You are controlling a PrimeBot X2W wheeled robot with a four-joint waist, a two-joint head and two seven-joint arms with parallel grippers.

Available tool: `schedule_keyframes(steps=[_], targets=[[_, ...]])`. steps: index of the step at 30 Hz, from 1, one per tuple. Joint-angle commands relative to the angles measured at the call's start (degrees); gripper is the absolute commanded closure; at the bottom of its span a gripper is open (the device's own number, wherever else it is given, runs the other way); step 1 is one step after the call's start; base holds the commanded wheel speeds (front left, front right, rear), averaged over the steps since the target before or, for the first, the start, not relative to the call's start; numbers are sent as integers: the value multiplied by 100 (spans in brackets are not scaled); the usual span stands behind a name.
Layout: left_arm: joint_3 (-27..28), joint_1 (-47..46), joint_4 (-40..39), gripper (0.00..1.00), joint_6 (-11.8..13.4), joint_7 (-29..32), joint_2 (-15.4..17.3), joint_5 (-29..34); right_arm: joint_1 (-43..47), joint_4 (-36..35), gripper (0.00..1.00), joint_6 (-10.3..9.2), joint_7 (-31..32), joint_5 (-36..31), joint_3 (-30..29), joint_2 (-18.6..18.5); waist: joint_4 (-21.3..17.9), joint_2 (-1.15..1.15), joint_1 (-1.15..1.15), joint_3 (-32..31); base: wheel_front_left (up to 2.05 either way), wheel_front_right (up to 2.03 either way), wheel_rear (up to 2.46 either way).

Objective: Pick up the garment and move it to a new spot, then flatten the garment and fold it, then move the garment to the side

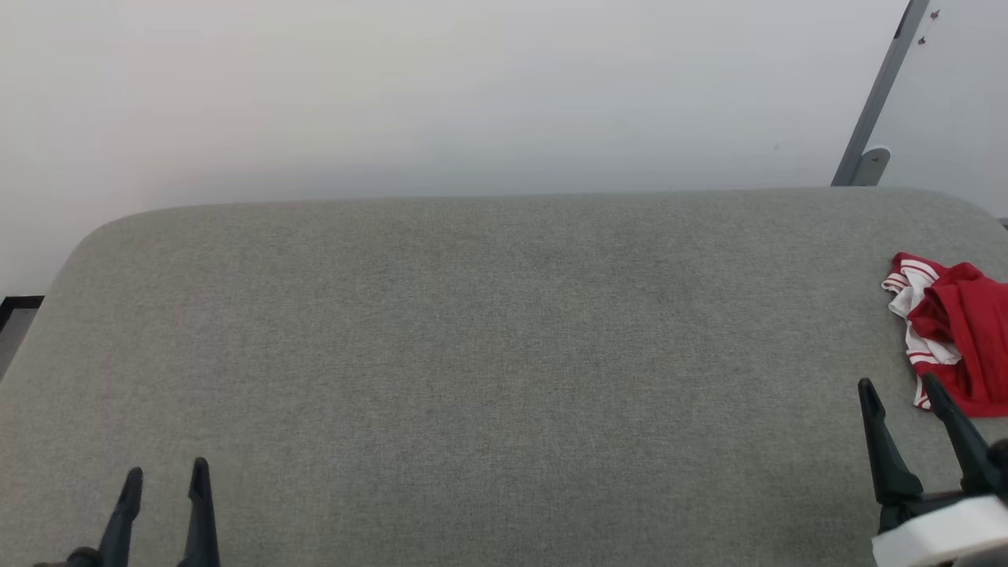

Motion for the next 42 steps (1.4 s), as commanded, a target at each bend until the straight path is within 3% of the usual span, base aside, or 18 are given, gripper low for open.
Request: schedule_keyframes(steps=[1,12,28,29,42], targets=[[-37,95,5,0,-14,-28,7,-56,160,-161,0,0,-23,-68,-101,89,21,0,0,-15,0,0,0],[-250,6,59,0,-14,-28,66,-95,639,-651,0,0,-23,-221,-385,483,29,0,0,-24,0,0,0],[-290,-20,-40,0,-14,-28,-35,-113,728,-700,0,0,-23,-286,-467,594,14,0,0,-22,0,0,0],[-302,33,0,100,0,2,-54,-114,655,-661,100,0,1,-253,-445,586,12,0,0,-22,0,0,0],[-306,-208,261,100,-3,311,-187,-1216,460,-431,100,1,323,835,-458,776,9,0,0,7,0,0,0]])
